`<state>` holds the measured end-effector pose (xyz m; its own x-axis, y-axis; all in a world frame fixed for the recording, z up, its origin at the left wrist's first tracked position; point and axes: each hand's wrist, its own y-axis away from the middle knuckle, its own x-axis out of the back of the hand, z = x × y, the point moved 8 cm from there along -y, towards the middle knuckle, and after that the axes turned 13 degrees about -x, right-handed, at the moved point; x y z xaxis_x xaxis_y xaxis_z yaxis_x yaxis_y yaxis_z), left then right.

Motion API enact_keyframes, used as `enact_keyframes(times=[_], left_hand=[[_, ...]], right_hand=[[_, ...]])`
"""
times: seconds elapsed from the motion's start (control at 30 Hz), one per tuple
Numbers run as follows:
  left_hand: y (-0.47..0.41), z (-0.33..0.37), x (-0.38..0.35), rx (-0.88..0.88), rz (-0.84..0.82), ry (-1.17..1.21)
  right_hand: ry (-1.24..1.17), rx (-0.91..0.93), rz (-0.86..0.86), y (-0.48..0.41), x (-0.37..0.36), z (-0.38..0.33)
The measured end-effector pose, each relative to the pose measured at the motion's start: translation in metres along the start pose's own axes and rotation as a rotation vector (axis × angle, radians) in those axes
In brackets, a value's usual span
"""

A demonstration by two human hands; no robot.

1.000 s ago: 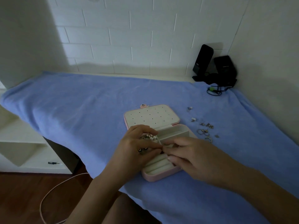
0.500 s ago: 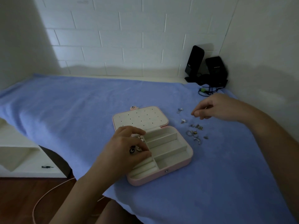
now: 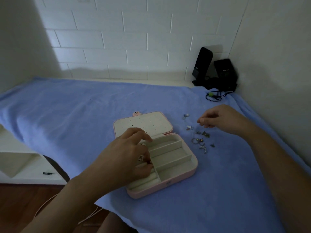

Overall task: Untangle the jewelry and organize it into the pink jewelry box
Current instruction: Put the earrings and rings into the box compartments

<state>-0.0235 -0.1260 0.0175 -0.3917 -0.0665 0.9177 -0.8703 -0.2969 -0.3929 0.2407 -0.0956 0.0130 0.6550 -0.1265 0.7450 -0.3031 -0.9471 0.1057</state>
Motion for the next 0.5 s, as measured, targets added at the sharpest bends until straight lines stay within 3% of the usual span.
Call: enact_keyframes(times=[0.13,0.3,0.5], left_hand=[[0.001,-0.002,-0.001,0.022,0.008,0.019],[0.004,-0.018,-0.005,0.158,-0.043,0.235],[0.001,-0.02,-0.004,0.2,-0.099,0.22]], right_hand=[[-0.013,-0.009,0.032,-0.002,0.001,0.009],[-0.051,-0.024,0.05,-0.003,0.001,0.012],[0.031,0.052,0.07,0.003,-0.007,0.0]])
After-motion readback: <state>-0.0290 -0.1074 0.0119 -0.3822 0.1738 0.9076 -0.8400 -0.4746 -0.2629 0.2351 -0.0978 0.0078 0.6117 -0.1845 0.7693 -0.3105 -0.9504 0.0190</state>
